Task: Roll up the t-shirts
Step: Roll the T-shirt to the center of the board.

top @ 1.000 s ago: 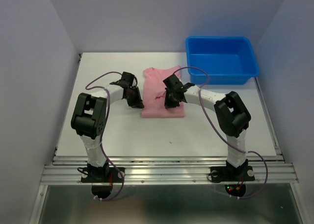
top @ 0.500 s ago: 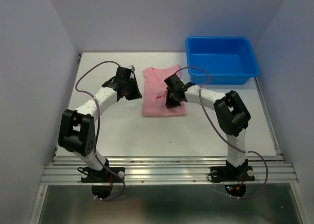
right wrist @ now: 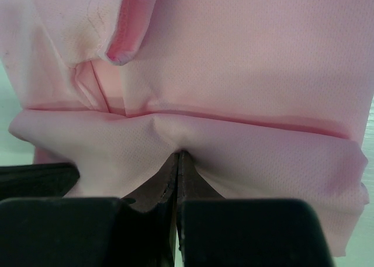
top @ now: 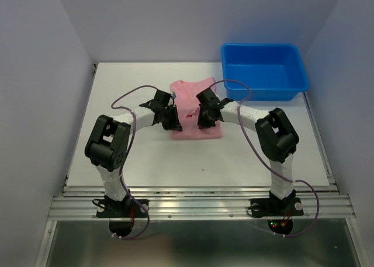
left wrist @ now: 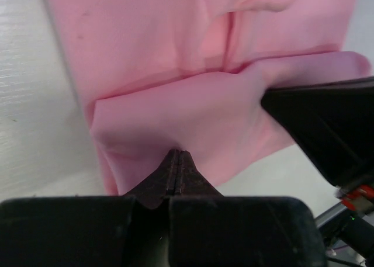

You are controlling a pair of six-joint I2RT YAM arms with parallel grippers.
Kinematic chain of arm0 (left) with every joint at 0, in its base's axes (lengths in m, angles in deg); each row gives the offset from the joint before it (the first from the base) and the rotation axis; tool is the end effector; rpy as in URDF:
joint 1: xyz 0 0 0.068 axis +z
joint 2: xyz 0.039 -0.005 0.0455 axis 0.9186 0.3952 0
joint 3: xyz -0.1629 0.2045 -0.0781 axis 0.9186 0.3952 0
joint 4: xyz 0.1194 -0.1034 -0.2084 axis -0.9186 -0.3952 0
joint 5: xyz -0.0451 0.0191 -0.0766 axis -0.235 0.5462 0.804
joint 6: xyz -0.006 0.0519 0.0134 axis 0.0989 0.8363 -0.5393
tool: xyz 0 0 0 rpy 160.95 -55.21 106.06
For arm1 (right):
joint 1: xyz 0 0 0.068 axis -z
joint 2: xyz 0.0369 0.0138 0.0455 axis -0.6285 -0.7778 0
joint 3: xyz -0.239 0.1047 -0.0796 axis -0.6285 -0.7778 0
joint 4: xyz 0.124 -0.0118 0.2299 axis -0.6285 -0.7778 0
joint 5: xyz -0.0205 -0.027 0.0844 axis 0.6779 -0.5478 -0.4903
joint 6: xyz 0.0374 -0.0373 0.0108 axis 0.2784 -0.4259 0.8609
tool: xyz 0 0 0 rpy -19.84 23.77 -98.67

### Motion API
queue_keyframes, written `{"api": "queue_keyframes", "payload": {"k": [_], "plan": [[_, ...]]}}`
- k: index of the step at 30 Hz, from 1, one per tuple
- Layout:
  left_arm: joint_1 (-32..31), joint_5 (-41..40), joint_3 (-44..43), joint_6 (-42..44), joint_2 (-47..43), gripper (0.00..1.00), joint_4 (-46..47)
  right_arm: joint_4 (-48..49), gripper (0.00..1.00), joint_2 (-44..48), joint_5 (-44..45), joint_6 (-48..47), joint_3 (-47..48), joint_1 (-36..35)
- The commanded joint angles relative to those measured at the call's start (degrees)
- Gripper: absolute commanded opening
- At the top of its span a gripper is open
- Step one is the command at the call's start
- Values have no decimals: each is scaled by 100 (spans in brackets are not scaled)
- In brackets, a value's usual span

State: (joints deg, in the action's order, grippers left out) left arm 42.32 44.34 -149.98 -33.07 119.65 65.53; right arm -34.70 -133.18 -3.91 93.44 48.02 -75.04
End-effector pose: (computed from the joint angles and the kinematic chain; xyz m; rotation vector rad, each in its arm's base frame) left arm 0.3387 -0.1667 0.1838 0.0755 2.5086 -0.8160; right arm 0.3477 0.2498 0.1733 0.1288 2.6404 0.3577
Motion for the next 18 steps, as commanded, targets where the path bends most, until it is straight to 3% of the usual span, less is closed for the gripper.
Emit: {"api": "queue_keyframes", "payload": {"k": [1,18], "plan": [[23,-228,99,76,134,0,43,154,1,374,81,-4,-144,138],[23,-606,64,102,355,0,-326,137,1,840,538,-329,-1111,797]]}}
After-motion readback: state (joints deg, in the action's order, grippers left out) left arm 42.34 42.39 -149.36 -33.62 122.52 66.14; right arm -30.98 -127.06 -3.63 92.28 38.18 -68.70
